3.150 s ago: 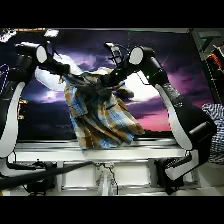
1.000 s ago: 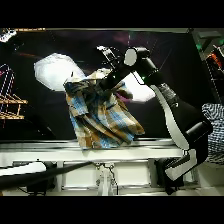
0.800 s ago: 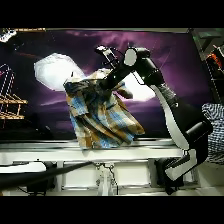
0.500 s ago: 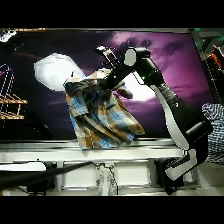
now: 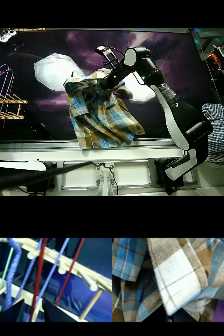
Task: Fold the clothes and pants, and hang the long-sleeved shirts on hangers.
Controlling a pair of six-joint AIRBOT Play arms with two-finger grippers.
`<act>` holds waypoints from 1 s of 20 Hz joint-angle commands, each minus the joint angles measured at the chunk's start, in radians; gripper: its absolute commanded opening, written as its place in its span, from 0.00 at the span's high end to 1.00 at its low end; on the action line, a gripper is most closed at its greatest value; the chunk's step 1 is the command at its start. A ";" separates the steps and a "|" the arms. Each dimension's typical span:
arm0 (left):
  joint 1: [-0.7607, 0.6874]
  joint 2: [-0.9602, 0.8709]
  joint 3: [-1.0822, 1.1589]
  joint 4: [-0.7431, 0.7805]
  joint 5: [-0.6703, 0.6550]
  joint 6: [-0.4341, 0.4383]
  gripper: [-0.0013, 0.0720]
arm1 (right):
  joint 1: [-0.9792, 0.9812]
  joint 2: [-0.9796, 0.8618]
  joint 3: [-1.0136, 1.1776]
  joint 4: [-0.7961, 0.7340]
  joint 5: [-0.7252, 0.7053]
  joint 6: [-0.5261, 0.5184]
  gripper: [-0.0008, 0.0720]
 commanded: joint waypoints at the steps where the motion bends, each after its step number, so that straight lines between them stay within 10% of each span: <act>1: 0.019 -0.006 0.000 0.003 0.006 0.000 0.67 | 0.001 0.000 0.001 0.001 -0.014 0.001 0.94; 20: 0.024 -0.005 0.000 -0.062 -0.002 0.011 0.96 | -0.002 0.000 0.001 0.001 -0.016 0.001 0.95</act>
